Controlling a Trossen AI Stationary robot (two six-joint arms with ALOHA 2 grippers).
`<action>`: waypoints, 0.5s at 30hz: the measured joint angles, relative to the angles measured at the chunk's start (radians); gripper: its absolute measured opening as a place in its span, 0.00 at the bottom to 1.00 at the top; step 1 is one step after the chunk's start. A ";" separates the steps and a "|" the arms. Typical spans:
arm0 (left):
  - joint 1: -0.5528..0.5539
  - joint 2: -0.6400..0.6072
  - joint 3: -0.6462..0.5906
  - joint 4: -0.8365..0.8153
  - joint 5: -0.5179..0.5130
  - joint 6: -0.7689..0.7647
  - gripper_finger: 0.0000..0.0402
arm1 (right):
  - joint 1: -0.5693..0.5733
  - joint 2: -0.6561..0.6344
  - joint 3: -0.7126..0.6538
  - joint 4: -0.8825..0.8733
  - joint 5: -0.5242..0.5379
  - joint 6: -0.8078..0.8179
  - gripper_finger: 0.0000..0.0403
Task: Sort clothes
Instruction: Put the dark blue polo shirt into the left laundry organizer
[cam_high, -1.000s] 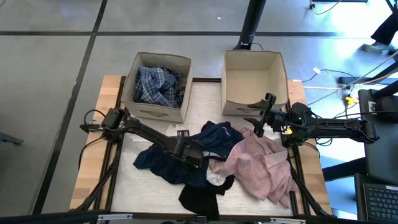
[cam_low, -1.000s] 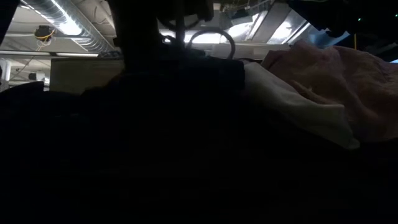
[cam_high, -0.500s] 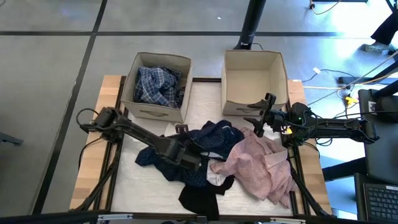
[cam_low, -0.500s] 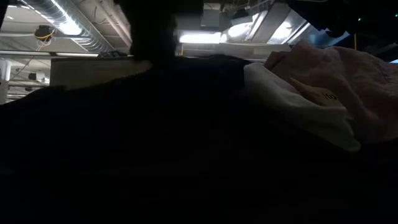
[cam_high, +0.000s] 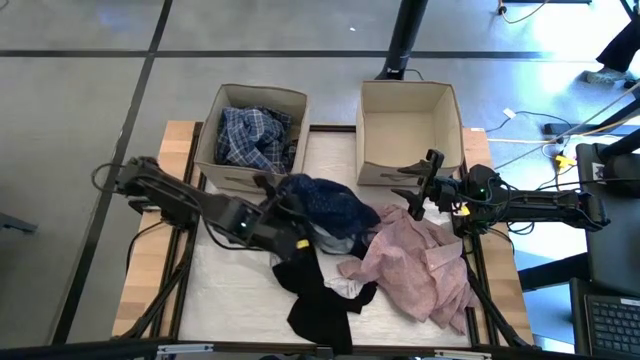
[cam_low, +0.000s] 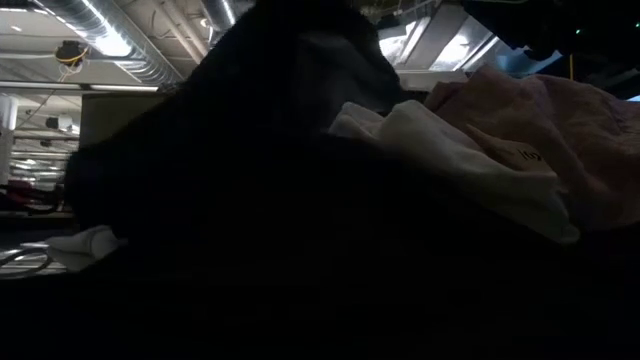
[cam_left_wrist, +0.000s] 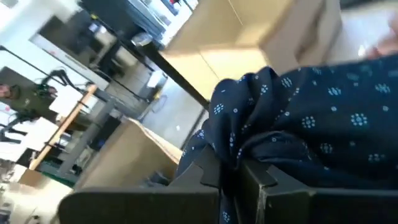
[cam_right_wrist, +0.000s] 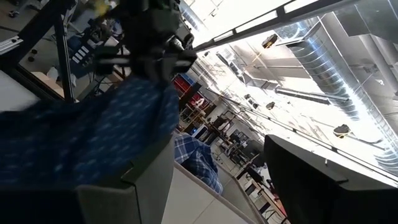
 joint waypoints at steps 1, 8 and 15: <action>0.000 -0.019 0.000 0.032 -0.007 0.014 0.02 | 0.000 0.000 0.000 0.000 0.000 0.000 0.62; 0.007 -0.136 0.000 0.280 -0.040 0.281 0.04 | 0.000 0.000 0.000 0.001 0.001 0.000 0.62; 0.053 -0.246 0.000 0.488 -0.045 0.518 0.03 | 0.000 0.000 0.000 0.001 0.001 0.000 0.62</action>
